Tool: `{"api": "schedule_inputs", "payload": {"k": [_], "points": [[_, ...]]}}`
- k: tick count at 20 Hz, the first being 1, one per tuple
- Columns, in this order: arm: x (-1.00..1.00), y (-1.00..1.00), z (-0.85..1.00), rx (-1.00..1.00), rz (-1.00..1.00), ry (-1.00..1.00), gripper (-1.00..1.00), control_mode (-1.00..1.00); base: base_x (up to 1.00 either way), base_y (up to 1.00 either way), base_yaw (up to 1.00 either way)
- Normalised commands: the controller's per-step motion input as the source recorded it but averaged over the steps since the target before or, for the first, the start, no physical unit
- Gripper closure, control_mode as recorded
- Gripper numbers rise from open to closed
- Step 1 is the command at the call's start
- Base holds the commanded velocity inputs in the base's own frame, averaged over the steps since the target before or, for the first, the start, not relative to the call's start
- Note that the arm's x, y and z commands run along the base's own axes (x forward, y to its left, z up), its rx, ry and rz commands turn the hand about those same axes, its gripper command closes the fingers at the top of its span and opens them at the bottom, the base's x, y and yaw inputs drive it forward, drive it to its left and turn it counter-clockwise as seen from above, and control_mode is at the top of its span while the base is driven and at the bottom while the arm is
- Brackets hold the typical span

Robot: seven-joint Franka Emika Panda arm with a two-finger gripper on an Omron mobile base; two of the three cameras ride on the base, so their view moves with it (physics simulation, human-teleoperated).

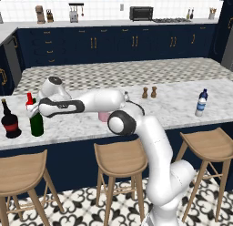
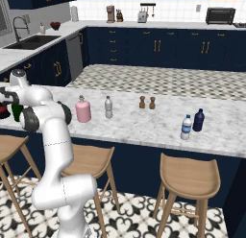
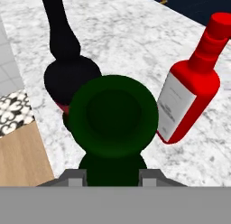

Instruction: Move the plastic bottles in the middle to the plastics group, and the glass bottles in the middle to the glass group.

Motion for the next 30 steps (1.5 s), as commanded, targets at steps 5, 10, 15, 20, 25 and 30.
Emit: {"api": "schedule_inputs", "payload": {"k": [5,10,15,20,25,30], "points": [[0.48,0.2,0.0,-0.03,0.0,0.0,1.0,-1.0,0.0,0.0,0.0],[0.02,0.01,-0.11,-0.01,0.0,0.0,1.0,-1.0,0.0,0.0,0.0],[0.0,0.0,-0.05,0.0,0.0,0.0,1.0,-1.0,0.0,0.0,0.0],[0.0,0.0,0.0,0.0,0.0,0.0,-1.0,-1.0,0.0,0.0,0.0],[0.0,0.0,0.0,0.0,0.0,0.0,-1.0,-1.0,0.0,0.0,0.0],[-0.12,-0.15,0.0,0.0,0.0,-0.04,-1.0,-1.0,0.0,0.0,0.0]]}}
